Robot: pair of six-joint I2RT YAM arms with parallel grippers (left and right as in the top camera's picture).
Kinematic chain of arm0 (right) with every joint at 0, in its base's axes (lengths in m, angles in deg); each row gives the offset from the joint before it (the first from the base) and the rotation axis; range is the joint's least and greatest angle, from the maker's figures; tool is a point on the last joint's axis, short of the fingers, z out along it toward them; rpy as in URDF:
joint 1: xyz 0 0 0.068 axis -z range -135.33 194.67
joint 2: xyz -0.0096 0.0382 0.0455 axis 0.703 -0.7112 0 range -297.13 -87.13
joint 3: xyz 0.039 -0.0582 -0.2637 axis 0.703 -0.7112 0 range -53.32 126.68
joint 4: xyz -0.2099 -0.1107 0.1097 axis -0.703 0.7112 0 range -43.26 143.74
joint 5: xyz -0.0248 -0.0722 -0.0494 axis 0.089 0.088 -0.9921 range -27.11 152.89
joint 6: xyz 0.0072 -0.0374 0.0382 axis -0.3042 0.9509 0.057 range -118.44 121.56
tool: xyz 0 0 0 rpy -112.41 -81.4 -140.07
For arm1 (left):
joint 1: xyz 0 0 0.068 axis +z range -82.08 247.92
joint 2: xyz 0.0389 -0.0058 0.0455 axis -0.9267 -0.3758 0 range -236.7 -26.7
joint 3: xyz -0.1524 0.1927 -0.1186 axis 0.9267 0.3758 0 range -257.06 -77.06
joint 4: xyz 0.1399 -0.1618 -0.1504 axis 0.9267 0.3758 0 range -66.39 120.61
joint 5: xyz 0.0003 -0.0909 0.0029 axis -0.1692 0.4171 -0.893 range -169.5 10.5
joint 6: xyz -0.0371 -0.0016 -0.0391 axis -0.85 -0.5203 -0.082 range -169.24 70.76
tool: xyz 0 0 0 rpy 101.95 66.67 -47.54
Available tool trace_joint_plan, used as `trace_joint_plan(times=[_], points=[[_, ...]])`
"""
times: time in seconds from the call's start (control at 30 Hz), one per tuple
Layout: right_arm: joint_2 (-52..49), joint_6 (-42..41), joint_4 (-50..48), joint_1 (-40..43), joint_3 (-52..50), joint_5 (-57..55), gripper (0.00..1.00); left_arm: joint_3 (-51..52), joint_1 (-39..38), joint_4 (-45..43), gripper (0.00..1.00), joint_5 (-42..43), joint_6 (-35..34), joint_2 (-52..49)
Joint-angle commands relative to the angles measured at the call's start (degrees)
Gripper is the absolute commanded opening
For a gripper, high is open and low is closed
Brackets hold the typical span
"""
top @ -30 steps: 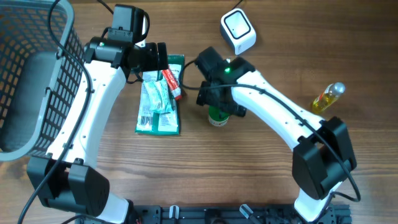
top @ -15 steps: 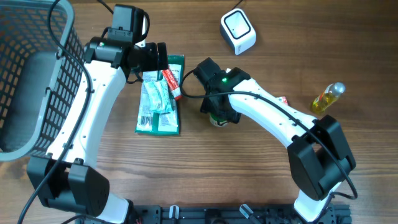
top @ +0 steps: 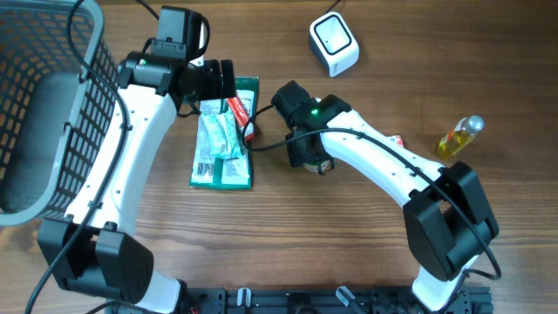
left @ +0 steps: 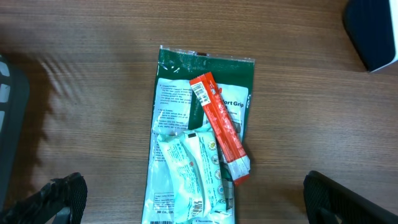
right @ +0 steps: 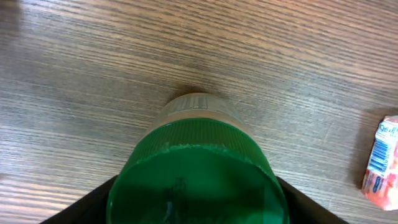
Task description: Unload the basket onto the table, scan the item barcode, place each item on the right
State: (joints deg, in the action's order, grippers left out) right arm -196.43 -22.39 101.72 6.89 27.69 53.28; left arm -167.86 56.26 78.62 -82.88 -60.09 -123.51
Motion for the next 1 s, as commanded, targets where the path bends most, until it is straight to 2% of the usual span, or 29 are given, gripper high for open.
trace_joint_plan(times=[0.0,0.07,0.2,0.33,0.47,0.97], points=[[0.6,-1.8,0.1,0.5,-0.5,-2.0,0.96,-0.2,0.2,-0.1,1.0,-0.5,-0.5,-0.5],[0.7,-5.0,0.0,1.0,-0.4,-1.9,1.0,-0.2,0.2,-0.1,1.0,-0.5,-0.5,-0.5],[0.9,-8.2,1.4,3.8,4.1,3.7,1.0,-0.2,0.2,-0.1,1.0,-0.5,-0.5,-0.5],[0.9,-9.1,1.2,6.6,4.1,9.8,1.0,-0.2,0.2,-0.1,1.0,-0.5,-0.5,-0.5],[0.7,-6.0,1.6,6.5,3.7,9.7,1.0,-0.2,0.2,-0.1,1.0,-0.5,-0.5,-0.5],[-2.8,-6.3,1.6,4.9,3.7,6.5,0.95,-0.2,0.2,-0.1,1.0,-0.5,-0.5,-0.5]])
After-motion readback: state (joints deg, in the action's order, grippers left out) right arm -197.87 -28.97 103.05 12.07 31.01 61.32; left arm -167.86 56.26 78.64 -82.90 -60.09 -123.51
